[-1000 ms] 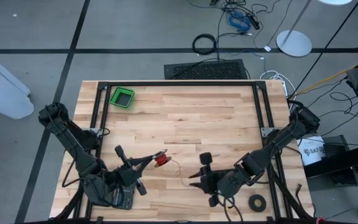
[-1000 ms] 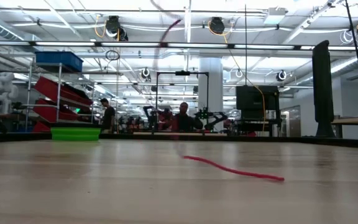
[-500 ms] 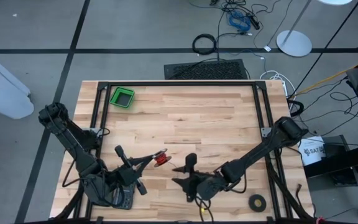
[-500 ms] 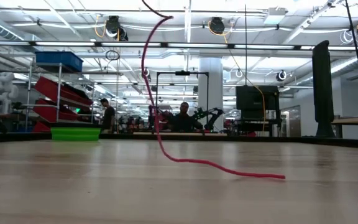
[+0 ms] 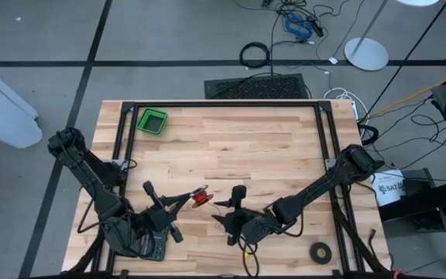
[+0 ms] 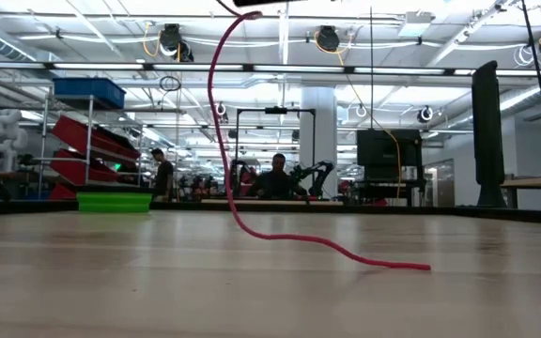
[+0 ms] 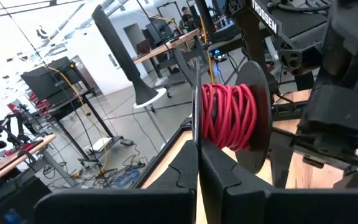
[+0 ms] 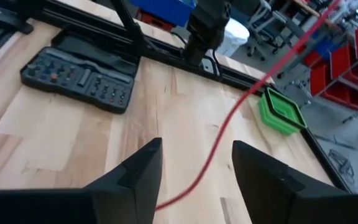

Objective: Coil cords
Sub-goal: Uncoil the red wire from the spool

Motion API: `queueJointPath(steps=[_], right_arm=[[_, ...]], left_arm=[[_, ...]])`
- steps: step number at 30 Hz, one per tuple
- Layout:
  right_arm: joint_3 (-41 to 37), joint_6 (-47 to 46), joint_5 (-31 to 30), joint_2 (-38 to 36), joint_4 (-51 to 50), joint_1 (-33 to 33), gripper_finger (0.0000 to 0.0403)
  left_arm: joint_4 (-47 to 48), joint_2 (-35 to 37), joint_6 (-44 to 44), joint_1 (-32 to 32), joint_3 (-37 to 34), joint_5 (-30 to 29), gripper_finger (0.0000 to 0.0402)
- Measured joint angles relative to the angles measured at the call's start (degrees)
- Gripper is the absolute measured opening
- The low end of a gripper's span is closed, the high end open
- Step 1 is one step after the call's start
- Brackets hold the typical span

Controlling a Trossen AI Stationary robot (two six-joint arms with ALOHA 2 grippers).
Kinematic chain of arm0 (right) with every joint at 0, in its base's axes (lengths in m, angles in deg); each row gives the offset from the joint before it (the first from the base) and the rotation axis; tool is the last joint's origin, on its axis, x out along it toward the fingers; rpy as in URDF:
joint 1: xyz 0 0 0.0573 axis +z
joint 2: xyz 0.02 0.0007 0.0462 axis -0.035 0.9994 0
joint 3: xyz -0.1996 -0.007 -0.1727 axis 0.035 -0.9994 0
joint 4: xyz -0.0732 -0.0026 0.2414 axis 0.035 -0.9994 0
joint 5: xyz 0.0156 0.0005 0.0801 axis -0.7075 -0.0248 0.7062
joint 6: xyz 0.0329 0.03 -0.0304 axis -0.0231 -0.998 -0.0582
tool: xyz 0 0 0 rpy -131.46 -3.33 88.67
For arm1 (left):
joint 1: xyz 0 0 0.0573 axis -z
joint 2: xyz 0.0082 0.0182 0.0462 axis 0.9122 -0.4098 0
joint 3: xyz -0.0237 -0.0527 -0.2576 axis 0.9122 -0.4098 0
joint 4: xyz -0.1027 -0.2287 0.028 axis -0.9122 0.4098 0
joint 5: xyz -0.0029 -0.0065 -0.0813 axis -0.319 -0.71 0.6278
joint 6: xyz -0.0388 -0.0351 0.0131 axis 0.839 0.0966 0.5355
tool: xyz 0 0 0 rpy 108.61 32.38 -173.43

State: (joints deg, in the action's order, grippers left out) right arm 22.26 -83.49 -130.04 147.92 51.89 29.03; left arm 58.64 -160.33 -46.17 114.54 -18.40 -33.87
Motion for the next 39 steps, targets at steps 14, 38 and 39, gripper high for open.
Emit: queueJointPath(steps=[14,38,39], right_arm=[[0.0,-5.6,0.1,0.0,-3.7,-2.6,0.0117],[0.2,-6.0,6.1,2.4,-5.5,-4.0,0.0001],[0.1,-5.8,6.1,2.0,-5.6,-3.9,0.0001]], left_arm=[[0.0,0.0,0.2,0.0,0.0,0.5,0.0004],[-0.1,-0.2,0.0,0.0,0.0,0.7,0.0004],[-0.3,-0.2,0.0,0.0,0.0,0.7,0.0004]])
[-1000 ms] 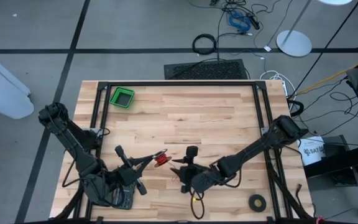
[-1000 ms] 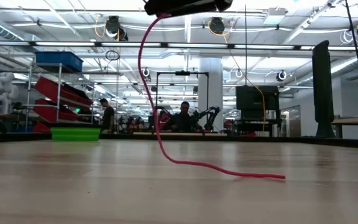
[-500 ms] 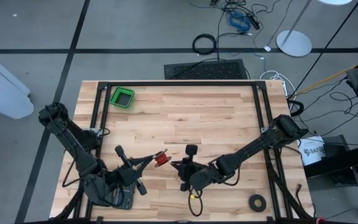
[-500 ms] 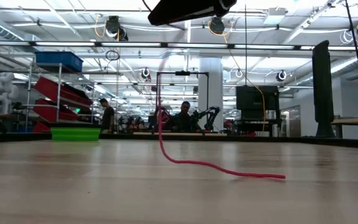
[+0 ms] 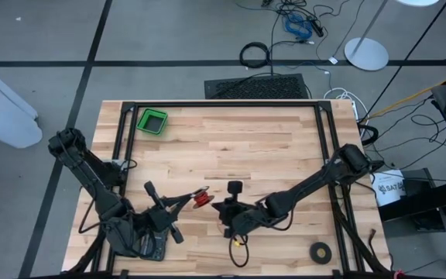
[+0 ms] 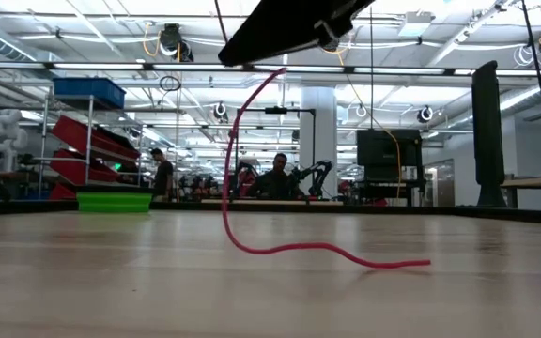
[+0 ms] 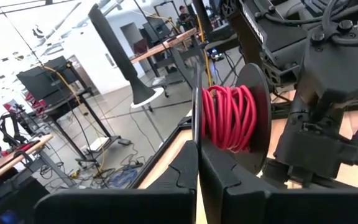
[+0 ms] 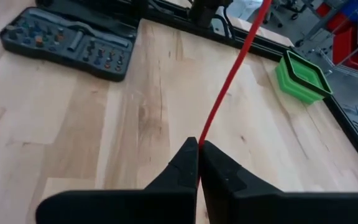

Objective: Coil cords
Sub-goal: Uncoil the red wire from the spool

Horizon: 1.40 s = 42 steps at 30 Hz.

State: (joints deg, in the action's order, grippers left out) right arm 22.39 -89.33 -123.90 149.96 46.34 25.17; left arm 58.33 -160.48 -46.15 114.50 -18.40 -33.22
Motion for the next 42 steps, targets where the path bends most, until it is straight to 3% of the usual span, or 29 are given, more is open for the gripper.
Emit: queueJointPath(steps=[9,18,25,31,42], right_arm=[[-0.1,1.5,0.1,-1.7,4.7,1.9,0.0],[7.5,6.4,-0.5,-1.7,-1.0,5.8,0.0],[18.3,7.3,-10.3,-1.7,-16.9,10.4,0.0],[25.5,1.0,-18.9,-1.7,-35.4,13.7,0.0],[26.8,-15.7,-18.9,-1.8,-56.3,12.7,0.0]], left_arm=[[-0.1,-0.5,4.2,-3.5,0.1,-0.4,0.0004],[1.2,-1.8,4.0,-4.9,0.1,-0.3,0.0004],[2.2,-1.8,2.4,-3.3,0.1,-0.2,0.0004],[2.7,-1.8,-0.2,-0.8,0.1,0.4,0.0004],[1.2,0.0,-0.3,1.4,0.1,0.5,0.0004]])
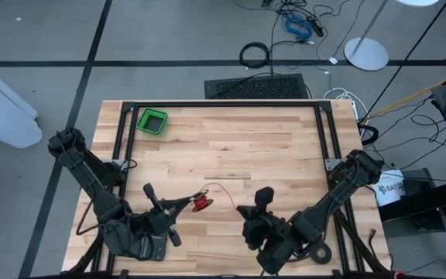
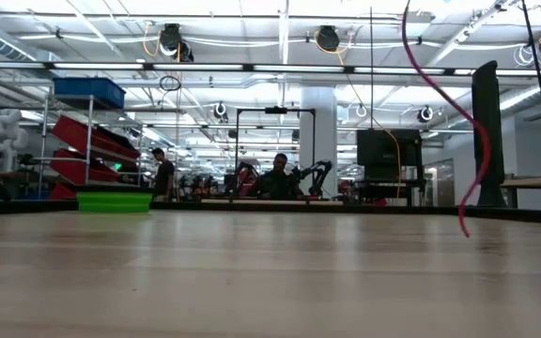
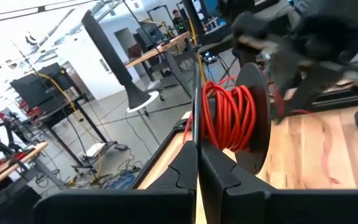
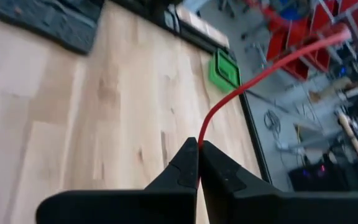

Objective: Coil cords
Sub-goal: Uncoil the red wire from the spool

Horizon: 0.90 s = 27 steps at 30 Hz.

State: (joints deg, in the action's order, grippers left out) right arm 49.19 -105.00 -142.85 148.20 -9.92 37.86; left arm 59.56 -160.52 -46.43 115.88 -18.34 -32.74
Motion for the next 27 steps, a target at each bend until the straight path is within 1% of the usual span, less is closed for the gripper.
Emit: queueJointPath(steps=[4,8,13,19,20,23,24,27], right_arm=[[0.0,-3.5,4.4,0.0,-3.8,-1.4,0.0],[0.0,-4.4,11.2,0.0,-4.1,-2.6,0.0],[0.0,-4.4,17.4,0.5,-4.1,-3.0,0.0],[0.0,-0.3,25.9,2.9,-3.3,-3.1,0.0],[0.0,0.3,28.1,3.4,-3.0,-3.0,0.0],[0.0,3.2,37.1,4.9,-1.6,-3.0,0.0005],[0.0,4.2,39.0,5.3,-1.0,-2.8,0.0008],[0.0,6.0,39.9,5.9,0.9,-2.3,0.002]], left_arm=[[-0.4,0.2,-0.2,0.5,0.0,-0.5,0.0004],[-1.9,0.3,-1.4,0.9,0.0,-1.1,0.0004],[-5.5,0.3,-3.6,1.3,0.0,-1.2,0.0004],[-7.6,0.3,-5.8,1.4,0.0,-1.2,0.0004],[-7.6,0.3,-5.8,1.4,0.0,-1.2,0.0004],[-7.6,0.3,-5.8,1.4,0.0,-1.2,0.0004],[-7.6,0.3,-5.8,1.4,0.0,-1.2,0.0004],[-7.6,0.3,-5.8,1.4,-0.1,-1.3,0.0004]])
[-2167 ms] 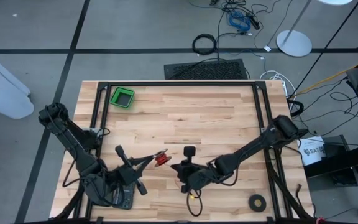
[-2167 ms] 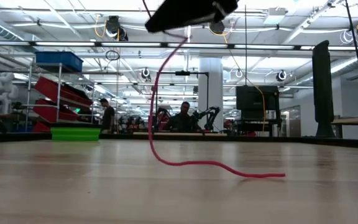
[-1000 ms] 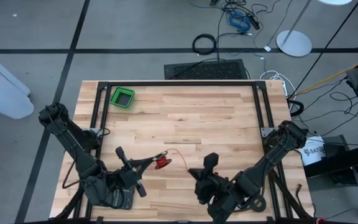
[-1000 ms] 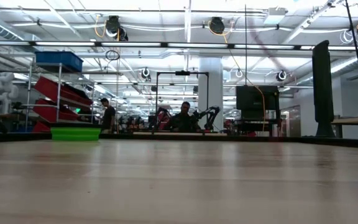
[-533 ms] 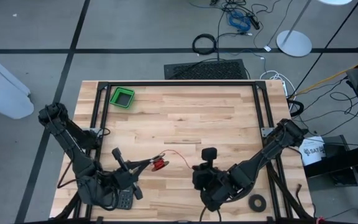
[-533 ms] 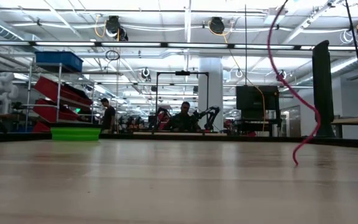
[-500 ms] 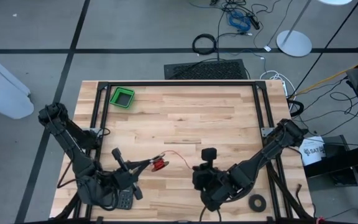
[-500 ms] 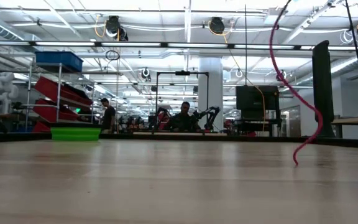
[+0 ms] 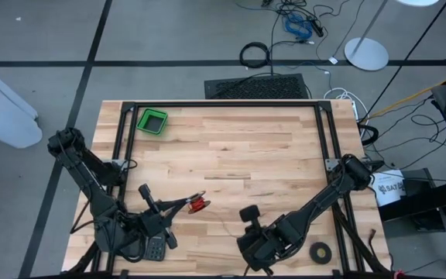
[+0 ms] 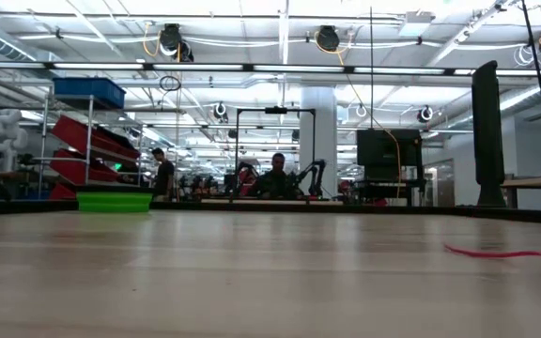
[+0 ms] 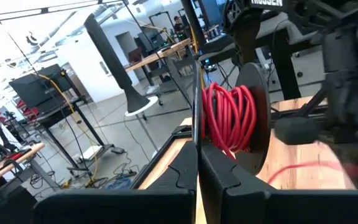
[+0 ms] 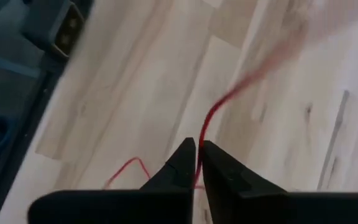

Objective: Coil cords
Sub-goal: Uncoil the red wire from the spool

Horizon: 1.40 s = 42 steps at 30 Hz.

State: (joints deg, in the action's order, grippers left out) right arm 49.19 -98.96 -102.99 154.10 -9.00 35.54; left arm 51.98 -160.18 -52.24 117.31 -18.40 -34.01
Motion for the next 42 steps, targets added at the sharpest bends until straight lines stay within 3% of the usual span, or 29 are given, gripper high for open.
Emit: queueJointPath(steps=[3,10,15,18,24,30,35,42], right_arm=[[0.0,1.1,-0.8,0.0,0.9,0.1,0.0033],[0.0,1.8,-9.7,-0.1,-0.3,-0.1,0.0069],[0.0,-2.0,-19.2,-0.2,-8.5,-0.1,0.0093],[0.0,-5.2,-24.5,-0.2,-11.8,-0.5,0.0104],[0.0,-5.1,-35.4,-0.2,-0.2,-3.1,0.0118],[-2.8,2.9,-35.3,0.0,21.2,-5.3,0.0127],[-8.2,13.6,-27.4,0.1,37.8,-6.0,0.0132],[-9.4,26.6,-25.9,-0.1,45.6,-5.4,0.0132]], left_arm=[[0.0,0.0,0.0,0.0,0.0,-0.5,0.0004],[0.1,0.0,0.0,0.0,0.0,-2.0,0.0004],[0.4,0.0,1.2,0.0,0.0,-8.5,0.0004],[0.8,0.1,2.8,-0.7,-0.2,-9.4,0.0004],[3.6,0.1,10.7,-3.4,-0.3,-9.5,0.0004],[7.6,0.1,17.0,-5.4,-2.1,-9.4,0.0004],[8.3,0.1,17.9,-5.7,-2.2,-9.5,0.0004],[8.3,0.1,17.6,-5.8,-2.2,-9.5,0.0004]])
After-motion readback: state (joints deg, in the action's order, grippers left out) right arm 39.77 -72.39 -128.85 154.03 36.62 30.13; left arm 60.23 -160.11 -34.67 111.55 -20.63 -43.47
